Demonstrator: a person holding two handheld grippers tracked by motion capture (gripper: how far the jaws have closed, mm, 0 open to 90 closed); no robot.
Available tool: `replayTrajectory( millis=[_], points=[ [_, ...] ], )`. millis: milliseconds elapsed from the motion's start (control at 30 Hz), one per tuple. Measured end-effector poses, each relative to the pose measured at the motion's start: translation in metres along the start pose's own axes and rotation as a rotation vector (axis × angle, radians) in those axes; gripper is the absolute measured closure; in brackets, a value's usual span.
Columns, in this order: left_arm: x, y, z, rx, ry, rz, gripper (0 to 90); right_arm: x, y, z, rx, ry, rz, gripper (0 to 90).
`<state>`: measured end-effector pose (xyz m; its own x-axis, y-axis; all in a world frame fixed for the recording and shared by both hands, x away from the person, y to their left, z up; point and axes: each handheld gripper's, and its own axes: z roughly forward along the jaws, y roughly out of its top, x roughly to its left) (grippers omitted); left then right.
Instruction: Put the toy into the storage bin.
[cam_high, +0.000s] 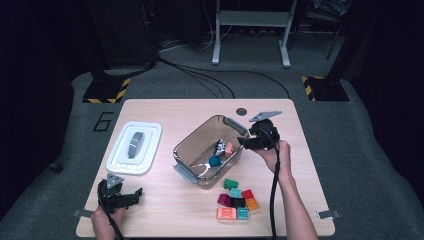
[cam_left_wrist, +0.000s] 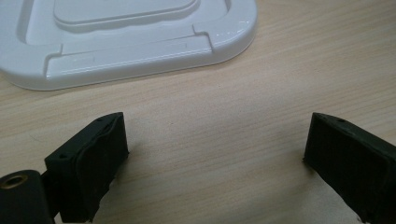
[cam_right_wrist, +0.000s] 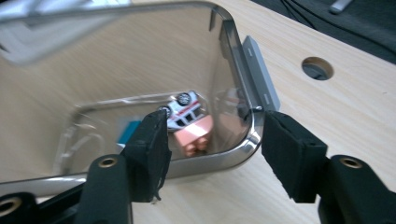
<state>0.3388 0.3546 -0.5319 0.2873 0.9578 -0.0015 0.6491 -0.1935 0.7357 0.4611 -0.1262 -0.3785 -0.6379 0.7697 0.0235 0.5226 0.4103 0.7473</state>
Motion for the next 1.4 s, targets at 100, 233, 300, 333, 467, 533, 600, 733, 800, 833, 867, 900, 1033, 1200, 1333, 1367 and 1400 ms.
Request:
replayTrajectory(
  millis=[100, 233, 300, 333, 467, 533, 600, 733, 800, 833, 867, 900, 1033, 1200, 1333, 1367, 1400],
  points=[
    [0.000, 0.000, 0.000, 0.000, 0.000, 0.000, 6.0, 0.001, -0.008, -0.012, -0.023, -0.004, 0.020, 32.3],
    [0.000, 0.000, 0.000, 0.002, 0.000, 0.000, 5.9, 0.002, -0.022, -0.020, -0.014, -0.012, 0.055, 22.7],
    [0.000, 0.000, 0.000, 0.003, 0.000, 0.001, 5.9, 0.003, -0.032, -0.021, -0.002, -0.012, 0.070, 19.5],
    [0.000, 0.000, 0.000, 0.002, 0.000, 0.000, 5.9, 0.003, -0.035, -0.022, -0.001, -0.012, 0.078, 18.0],
    [0.000, 0.000, 0.000, 0.003, 0.000, 0.001, 5.9, 0.004, -0.059, -0.018, 0.025, -0.009, 0.108, 13.7],
    [0.000, 0.000, 0.000, 0.002, 0.000, 0.000, 5.9, 0.004, -0.071, -0.015, 0.039, -0.001, 0.118, 11.9],
    [0.000, 0.000, 0.000, 0.003, 0.000, 0.001, 5.9, 0.006, -0.081, -0.011, 0.059, 0.004, 0.136, 10.1],
    [0.000, 0.000, 0.000, 0.002, 0.000, 0.000, 5.9, 0.014, -0.099, -0.004, 0.087, 0.012, 0.143, 8.5],
    [0.000, 0.000, 0.000, 0.003, 0.000, 0.001, 5.9, 0.017, -0.107, 0.000, 0.093, 0.020, 0.146, 8.6],
    [0.000, 0.000, 0.000, 0.003, 0.000, 0.000, 5.9, 0.020, -0.111, 0.002, 0.086, 0.023, 0.137, 9.6],
    [0.000, 0.000, 0.000, 0.003, 0.000, 0.000, 5.9, 0.021, -0.113, 0.003, 0.088, 0.025, 0.136, 10.8],
    [0.000, 0.000, 0.000, 0.003, 0.000, 0.001, 5.9, 0.023, -0.115, 0.005, 0.084, 0.030, 0.133, 12.0],
    [0.000, 0.000, 0.000, 0.003, 0.000, 0.001, 5.9, 0.037, -0.116, 0.014, 0.083, 0.053, 0.082, 19.9],
    [0.000, 0.000, 0.000, 0.003, 0.000, 0.000, 5.9, 0.056, -0.108, 0.031, 0.118, 0.108, -0.016, 39.8],
    [0.000, 0.000, 0.000, 0.003, 0.000, 0.000, 5.9, 0.066, -0.102, 0.042, 0.146, 0.149, -0.080, 49.2],
    [0.000, 0.000, 0.000, 0.003, 0.000, 0.000, 5.9, 0.068, -0.101, 0.043, 0.150, 0.152, -0.087, 50.5],
    [0.000, 0.000, 0.000, 0.003, 0.000, 0.000, 5.9, 0.069, -0.101, 0.045, 0.156, 0.161, -0.094, 50.7]
  ],
)
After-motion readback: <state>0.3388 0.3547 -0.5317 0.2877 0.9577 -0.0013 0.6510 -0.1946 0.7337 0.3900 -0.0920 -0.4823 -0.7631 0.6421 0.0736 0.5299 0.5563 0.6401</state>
